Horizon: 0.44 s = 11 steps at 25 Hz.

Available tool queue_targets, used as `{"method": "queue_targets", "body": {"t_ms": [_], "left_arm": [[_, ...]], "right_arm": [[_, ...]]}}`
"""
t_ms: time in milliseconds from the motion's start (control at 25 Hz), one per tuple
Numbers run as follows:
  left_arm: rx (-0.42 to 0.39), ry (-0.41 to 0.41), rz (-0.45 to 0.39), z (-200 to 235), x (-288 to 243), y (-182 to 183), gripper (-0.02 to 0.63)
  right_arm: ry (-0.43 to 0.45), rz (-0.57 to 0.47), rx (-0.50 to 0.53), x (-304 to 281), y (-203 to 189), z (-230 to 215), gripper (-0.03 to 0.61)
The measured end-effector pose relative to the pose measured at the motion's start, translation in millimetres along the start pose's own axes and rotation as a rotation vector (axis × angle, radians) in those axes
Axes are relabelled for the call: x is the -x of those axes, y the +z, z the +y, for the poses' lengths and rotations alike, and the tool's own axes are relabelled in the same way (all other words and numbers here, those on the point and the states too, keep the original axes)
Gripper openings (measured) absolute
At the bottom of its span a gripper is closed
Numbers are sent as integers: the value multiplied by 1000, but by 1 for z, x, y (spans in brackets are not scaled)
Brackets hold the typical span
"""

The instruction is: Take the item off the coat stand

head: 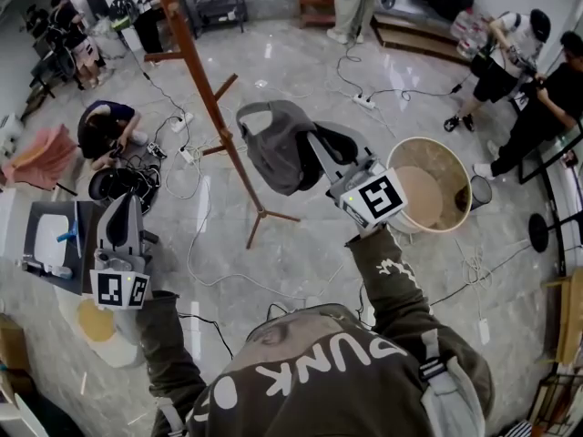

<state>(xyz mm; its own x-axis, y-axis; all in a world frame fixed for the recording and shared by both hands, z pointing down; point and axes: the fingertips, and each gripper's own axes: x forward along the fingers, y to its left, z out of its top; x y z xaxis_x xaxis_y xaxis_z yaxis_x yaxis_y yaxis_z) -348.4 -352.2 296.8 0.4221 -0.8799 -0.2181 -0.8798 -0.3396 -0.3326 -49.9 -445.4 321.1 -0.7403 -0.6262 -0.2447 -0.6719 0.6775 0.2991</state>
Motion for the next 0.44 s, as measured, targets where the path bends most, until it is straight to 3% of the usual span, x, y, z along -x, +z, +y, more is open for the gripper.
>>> {"method": "queue_targets", "body": {"t_ms": [440], "left_arm": [[-1, 2, 1, -2, 1, 1, 5]], "right_arm": [[-2, 0, -2, 1, 2, -1, 21]]}}
